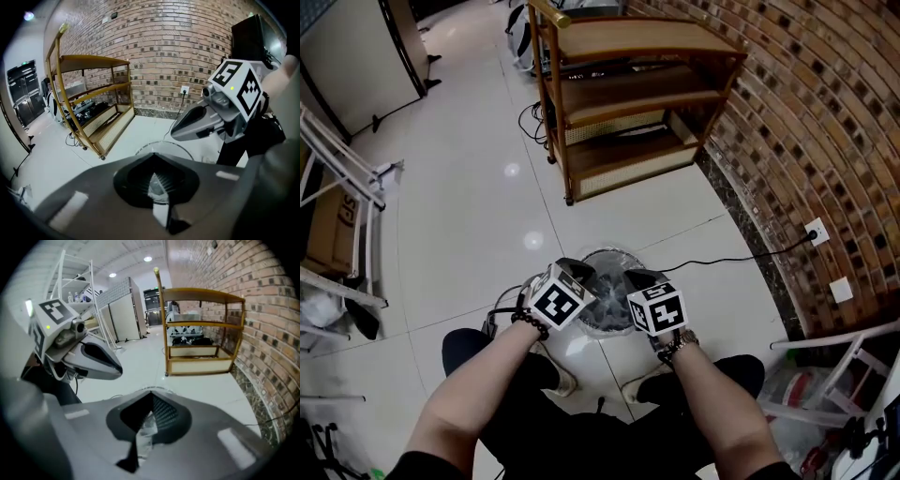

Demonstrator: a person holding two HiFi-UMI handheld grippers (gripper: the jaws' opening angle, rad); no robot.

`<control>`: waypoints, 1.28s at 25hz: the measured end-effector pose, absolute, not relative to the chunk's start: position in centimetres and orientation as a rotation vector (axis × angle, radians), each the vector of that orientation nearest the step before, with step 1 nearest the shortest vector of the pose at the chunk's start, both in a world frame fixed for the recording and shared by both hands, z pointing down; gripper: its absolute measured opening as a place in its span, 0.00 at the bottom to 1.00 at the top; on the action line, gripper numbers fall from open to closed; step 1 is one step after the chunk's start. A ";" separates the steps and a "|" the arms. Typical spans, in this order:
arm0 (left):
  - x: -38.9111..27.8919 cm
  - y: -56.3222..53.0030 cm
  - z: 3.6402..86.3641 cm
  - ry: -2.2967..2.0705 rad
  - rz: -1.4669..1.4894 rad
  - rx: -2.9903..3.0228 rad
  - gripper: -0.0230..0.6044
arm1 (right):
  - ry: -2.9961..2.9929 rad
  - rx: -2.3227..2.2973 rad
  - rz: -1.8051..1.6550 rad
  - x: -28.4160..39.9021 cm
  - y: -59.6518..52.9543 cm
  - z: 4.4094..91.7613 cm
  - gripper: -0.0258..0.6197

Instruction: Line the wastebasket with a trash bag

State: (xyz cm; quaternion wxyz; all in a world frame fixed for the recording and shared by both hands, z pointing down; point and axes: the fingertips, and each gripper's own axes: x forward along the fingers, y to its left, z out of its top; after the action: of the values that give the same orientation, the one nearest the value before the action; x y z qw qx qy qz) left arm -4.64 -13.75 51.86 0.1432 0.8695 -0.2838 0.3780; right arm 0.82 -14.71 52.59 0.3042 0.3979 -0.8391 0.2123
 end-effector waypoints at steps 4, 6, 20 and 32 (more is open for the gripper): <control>-3.5 -12.1 51.6 -0.868 1.061 2.527 0.04 | -2.239 1.107 0.542 1.0 -13.0 51.7 0.04; -3.1 -11.6 51.4 -0.903 1.034 2.526 0.04 | -2.242 1.129 0.543 1.1 -12.2 51.7 0.04; -1.9 -8.2 51.6 -1.023 0.961 2.514 0.04 | -2.266 1.226 0.542 2.0 -9.7 50.4 0.04; -1.4 -7.5 51.6 -1.025 0.942 2.502 0.04 | -2.275 1.247 0.544 2.3 -8.6 50.6 0.04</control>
State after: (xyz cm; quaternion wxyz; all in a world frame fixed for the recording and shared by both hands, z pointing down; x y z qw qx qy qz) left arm -1.43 -7.53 51.59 0.1389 0.8654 -0.3544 0.3259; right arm 2.27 -8.65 50.60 0.2428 0.4563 -0.8326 0.1991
